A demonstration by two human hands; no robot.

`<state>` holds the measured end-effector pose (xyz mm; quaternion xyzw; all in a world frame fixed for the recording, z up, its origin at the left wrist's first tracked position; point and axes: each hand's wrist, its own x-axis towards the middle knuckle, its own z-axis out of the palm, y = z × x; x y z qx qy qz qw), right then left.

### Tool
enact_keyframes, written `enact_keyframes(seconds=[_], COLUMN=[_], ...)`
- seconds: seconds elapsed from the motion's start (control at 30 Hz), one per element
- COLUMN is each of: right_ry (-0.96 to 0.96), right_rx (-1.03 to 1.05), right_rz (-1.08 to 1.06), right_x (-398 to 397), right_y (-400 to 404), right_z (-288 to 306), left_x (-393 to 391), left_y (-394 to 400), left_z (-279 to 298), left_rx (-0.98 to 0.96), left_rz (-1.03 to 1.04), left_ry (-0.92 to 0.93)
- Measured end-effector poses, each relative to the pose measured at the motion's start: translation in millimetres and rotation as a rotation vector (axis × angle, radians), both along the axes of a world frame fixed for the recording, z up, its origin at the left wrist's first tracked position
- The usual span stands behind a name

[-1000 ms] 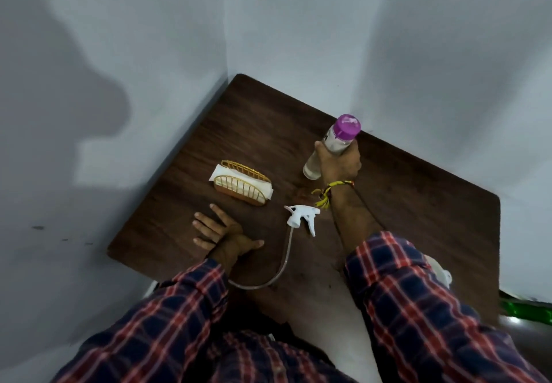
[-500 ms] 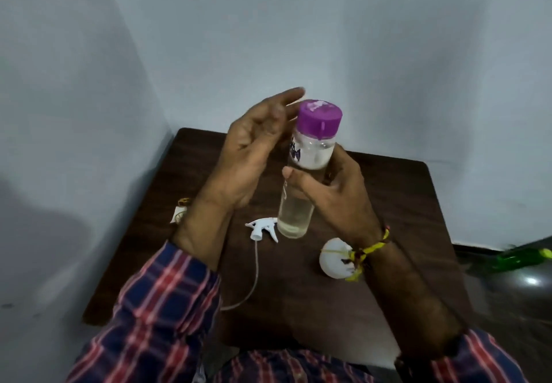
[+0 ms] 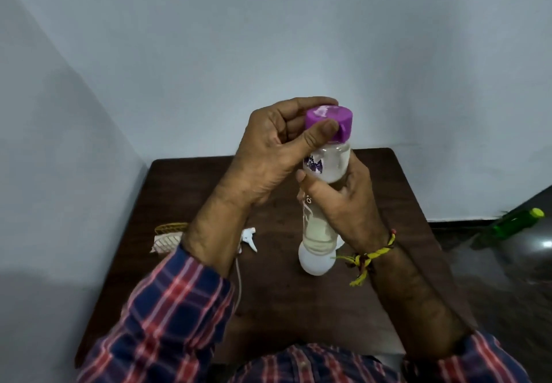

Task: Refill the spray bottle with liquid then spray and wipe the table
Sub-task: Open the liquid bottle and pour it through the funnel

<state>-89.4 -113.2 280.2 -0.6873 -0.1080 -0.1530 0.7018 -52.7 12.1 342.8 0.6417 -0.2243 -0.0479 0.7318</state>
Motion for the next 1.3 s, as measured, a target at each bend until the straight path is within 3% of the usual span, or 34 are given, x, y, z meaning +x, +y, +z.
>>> enact_keyframes(seconds=[0.23, 0.43, 0.5, 0.57, 0.67, 0.7, 0.83, 1.0, 1.13, 1.3], right_ry=[-0.071, -0.018, 0.009, 0.024, 0.003, -0.002, 0.012, 0.006, -0.024, -0.022], right_rx=[-0.104, 0.036, 0.081, 0.108, 0.024, 0.0, -0.039, -0.097, -0.138, -0.174], right_rz=[-0.194, 0.099, 0.11, 0.008, -0.127, -0.146, -0.166, -0.177, -0.177, -0.156], right_x=[2, 1, 0, 1, 2, 3, 3, -1, -3, -6], right_y=[-13, -31, -33, -30, -26, -28, -42, -42, -47, -44], right_z=[18, 36, 36, 33, 30, 30, 30, 26, 26, 27], left_x=[-3, 13, 12, 8, 3, 2, 9, 17, 12, 10], left_y=[-26, -16, -23, -36, -53, -53, -33, -32, -26, -36], left_z=[20, 45, 48, 50, 50, 51, 56, 56, 60, 65], left_rx=[0.092, 0.041, 0.038, 0.132, 0.368, 0.363, 0.117, 0.132, 0.181, 0.282], left_rz=[0.343, -0.093, -0.175, -0.012, 0.45, 0.474, -0.033, 0.15, -0.247, 0.005], left_ry=[-0.156, -0.135, -0.099, -0.138, -0.308, -0.308, -0.039, -0.18, -0.084, -0.278])
